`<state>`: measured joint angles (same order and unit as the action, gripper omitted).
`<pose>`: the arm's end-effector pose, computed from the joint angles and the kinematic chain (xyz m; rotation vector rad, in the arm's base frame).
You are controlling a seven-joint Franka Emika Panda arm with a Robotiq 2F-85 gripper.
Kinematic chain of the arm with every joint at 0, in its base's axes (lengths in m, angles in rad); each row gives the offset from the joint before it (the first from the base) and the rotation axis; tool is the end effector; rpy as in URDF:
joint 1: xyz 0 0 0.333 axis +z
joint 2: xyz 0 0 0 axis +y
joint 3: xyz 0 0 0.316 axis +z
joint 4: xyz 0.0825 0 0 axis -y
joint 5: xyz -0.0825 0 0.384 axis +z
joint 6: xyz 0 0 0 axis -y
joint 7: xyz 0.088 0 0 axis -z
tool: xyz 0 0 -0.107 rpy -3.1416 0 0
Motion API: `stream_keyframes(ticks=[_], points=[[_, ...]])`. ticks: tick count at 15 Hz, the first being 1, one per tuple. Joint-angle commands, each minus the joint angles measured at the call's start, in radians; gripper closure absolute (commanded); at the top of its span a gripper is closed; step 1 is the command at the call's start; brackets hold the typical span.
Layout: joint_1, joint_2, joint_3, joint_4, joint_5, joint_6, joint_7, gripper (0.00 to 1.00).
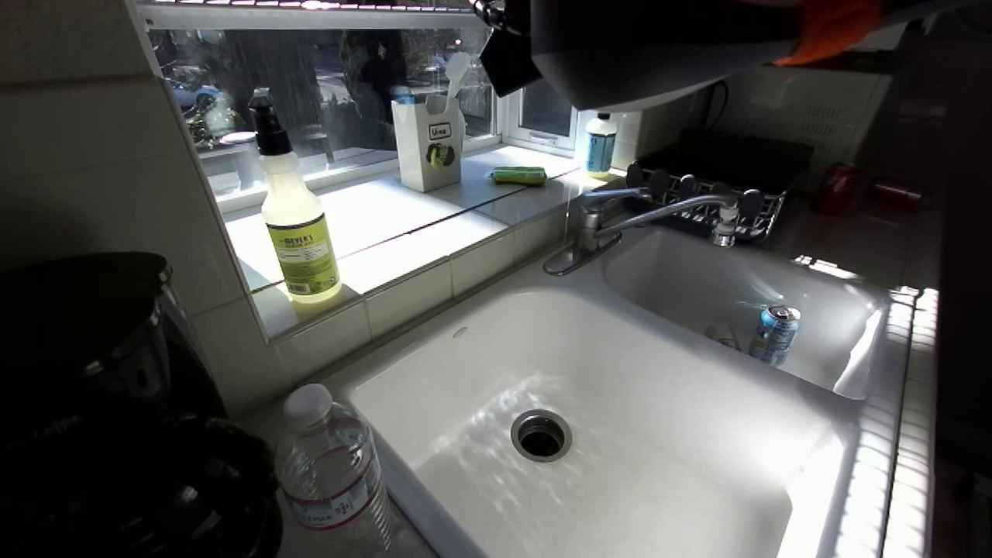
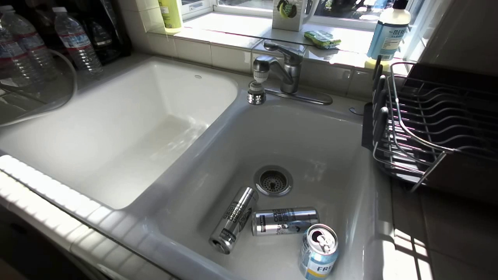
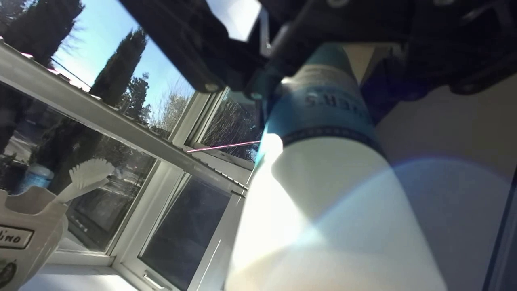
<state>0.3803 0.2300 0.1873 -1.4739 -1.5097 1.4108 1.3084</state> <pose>0.5873 0.2141 0.6332 1.6615 -0.6716 1.1618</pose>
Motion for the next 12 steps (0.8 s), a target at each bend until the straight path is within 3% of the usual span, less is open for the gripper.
stream_keyframes(ticks=[1,12], points=[[-0.033,-0.034,0.024,-0.043,0.041,0.018,0.035,0.69],[-0.086,-0.057,0.024,-0.035,0.261,0.088,0.152,0.69]])
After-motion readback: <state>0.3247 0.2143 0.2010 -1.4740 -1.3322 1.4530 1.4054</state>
